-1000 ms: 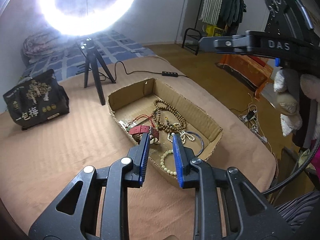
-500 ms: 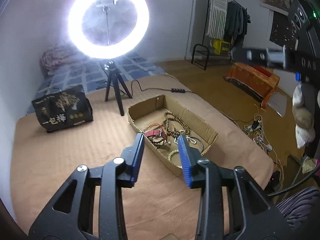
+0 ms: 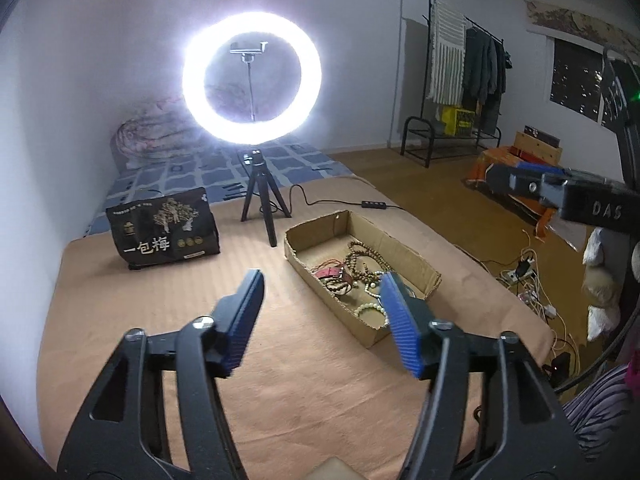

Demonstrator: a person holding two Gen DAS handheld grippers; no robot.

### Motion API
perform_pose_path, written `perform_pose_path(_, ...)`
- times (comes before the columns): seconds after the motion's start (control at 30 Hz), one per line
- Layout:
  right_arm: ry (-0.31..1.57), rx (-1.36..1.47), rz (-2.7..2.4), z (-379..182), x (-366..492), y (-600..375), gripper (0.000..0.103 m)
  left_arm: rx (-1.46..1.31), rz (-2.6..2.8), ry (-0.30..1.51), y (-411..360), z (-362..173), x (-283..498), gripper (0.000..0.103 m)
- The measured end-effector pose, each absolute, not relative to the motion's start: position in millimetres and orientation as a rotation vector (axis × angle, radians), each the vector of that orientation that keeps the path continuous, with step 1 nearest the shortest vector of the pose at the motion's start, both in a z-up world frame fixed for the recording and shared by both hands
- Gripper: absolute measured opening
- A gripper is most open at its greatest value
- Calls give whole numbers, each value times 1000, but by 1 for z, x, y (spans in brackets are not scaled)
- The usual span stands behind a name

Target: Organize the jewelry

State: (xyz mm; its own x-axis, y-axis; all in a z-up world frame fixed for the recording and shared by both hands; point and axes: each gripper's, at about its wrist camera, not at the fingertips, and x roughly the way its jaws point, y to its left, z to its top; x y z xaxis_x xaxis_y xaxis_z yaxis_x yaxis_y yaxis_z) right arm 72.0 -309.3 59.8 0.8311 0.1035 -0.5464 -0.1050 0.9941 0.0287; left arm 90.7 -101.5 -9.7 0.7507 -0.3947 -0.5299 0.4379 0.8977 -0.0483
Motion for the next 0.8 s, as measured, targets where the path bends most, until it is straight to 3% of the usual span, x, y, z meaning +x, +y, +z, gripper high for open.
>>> perform_pose_path(0.43,560,-41,-18,26,78,-308,82,83,-411,545,-93,-9,83,98)
perform_pose_path(0.8,534,-62,-42,28,72,-303,83,78,-367,537,-92,-6,80,102)
